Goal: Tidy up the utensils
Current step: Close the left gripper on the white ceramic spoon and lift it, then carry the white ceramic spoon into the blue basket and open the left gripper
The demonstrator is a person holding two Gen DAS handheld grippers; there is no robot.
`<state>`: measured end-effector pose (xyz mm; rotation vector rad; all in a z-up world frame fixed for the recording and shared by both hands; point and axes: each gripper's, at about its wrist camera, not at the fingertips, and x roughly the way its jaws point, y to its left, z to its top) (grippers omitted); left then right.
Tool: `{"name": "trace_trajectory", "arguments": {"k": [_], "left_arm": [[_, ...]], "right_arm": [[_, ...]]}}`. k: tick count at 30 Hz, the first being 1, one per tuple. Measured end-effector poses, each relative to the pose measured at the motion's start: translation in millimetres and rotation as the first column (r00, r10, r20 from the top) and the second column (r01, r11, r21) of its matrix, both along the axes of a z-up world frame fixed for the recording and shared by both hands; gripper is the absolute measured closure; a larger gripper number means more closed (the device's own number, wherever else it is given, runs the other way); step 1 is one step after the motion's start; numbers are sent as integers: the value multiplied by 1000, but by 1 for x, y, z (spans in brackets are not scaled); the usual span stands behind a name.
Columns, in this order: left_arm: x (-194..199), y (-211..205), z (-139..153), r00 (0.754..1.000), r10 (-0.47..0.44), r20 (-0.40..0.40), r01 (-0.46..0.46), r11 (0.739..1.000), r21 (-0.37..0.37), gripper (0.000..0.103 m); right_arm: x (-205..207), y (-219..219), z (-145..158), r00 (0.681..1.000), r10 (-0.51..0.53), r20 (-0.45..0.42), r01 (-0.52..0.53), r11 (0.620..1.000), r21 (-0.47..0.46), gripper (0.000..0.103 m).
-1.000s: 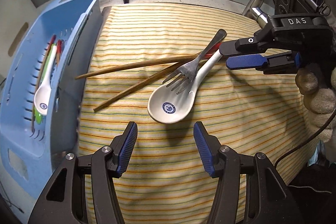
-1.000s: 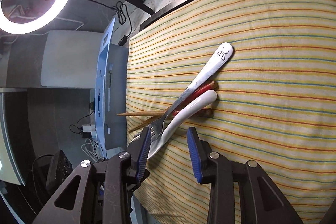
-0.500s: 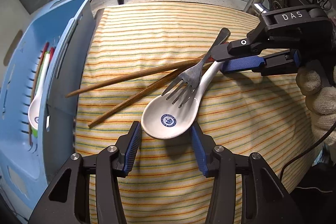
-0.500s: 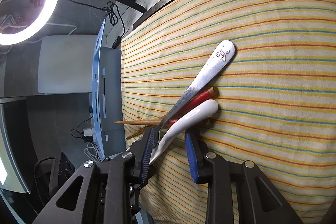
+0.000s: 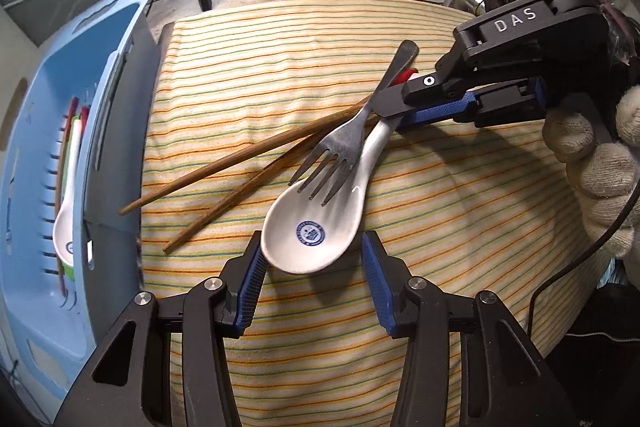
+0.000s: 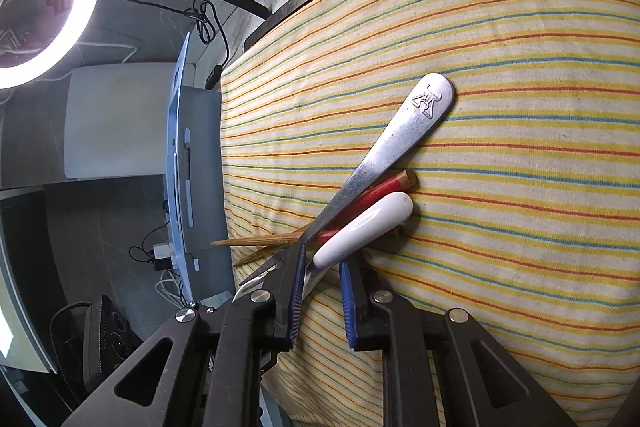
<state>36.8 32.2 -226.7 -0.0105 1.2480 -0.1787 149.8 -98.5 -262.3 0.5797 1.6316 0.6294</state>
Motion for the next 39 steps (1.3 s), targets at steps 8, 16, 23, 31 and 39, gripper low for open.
{"name": "trace_trajectory", "arguments": {"k": [8, 16, 23, 31, 39], "left_arm": [[14, 0, -5, 998, -50, -45, 51, 998, 31, 60], [13, -1, -7, 997, -60, -52, 60, 998, 6, 63], [-1, -2, -5, 999, -5, -37, 2, 998, -71, 64], [-17, -4, 10, 999, 51, 15, -49, 991, -125, 65], [-27, 15, 33, 992, 104, 73, -93, 986, -138, 65]], "right_arm": [[0, 0, -1, 1000, -9, -4, 9, 1000, 3, 90], [-2, -5, 2, 1000, -27, -8, 27, 999, 24, 92], [-8, -9, 11, 1000, -24, -10, 24, 999, 33, 94], [-13, -6, 30, 1000, -14, 16, 14, 999, 43, 95], [-12, 19, 55, 999, 15, 52, -19, 997, 76, 95]]}}
